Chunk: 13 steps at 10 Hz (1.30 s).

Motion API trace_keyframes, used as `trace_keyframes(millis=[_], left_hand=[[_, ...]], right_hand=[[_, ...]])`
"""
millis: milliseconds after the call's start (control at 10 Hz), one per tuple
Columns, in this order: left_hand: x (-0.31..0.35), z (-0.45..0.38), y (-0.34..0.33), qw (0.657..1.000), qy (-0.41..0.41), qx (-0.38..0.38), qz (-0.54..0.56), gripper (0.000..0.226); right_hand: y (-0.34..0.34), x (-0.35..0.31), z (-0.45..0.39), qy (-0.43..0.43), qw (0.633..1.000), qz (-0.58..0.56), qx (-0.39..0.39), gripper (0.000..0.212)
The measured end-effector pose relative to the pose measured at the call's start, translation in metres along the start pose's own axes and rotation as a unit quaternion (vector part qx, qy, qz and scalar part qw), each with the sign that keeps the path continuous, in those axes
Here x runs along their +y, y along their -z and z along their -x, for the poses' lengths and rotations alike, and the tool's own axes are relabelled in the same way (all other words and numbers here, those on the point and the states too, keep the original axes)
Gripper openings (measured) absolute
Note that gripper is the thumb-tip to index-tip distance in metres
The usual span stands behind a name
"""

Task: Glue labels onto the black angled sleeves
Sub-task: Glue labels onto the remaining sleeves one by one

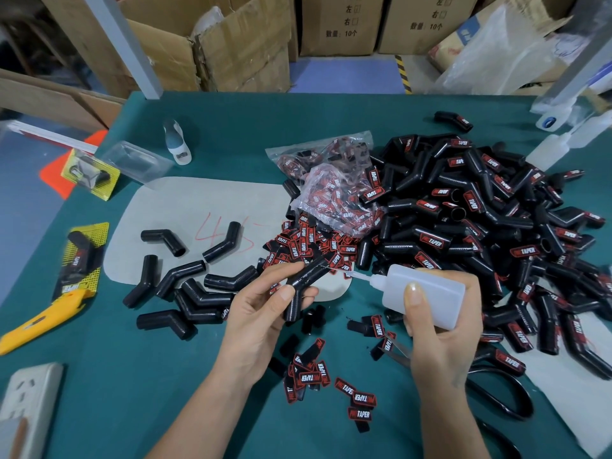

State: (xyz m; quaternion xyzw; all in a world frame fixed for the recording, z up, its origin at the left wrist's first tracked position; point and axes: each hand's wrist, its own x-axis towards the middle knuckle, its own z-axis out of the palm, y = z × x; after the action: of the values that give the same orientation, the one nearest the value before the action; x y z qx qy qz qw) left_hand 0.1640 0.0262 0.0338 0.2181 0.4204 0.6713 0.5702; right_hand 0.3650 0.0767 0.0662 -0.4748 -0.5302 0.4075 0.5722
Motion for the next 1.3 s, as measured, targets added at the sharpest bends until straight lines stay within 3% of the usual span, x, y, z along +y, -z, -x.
trace_keyframes(millis=[500, 600, 700, 1300], left_hand=[[0.0048, 0.0008, -0.0028, 1.0, 0.005, 0.025, 0.011, 0.06], [0.005, 0.001, -0.003, 1.0, 0.005, 0.024, 0.017, 0.056], [0.0045, 0.001, -0.0024, 0.999, 0.002, 0.03, 0.02, 0.032], [0.0035, 0.0014, -0.0044, 0.999, 0.006, 0.046, 0.019, 0.029]], right_hand=[[-0.0001, 0.0003, -0.0002, 0.003, 1.0, 0.002, -0.007, 0.017], [-0.0004, 0.0003, -0.0004, 0.006, 1.0, 0.004, -0.007, 0.017], [0.0, 0.0005, -0.0003, 0.006, 1.0, 0.001, -0.002, 0.016], [0.0, 0.0005, -0.0004, 0.007, 1.0, -0.004, -0.005, 0.017]])
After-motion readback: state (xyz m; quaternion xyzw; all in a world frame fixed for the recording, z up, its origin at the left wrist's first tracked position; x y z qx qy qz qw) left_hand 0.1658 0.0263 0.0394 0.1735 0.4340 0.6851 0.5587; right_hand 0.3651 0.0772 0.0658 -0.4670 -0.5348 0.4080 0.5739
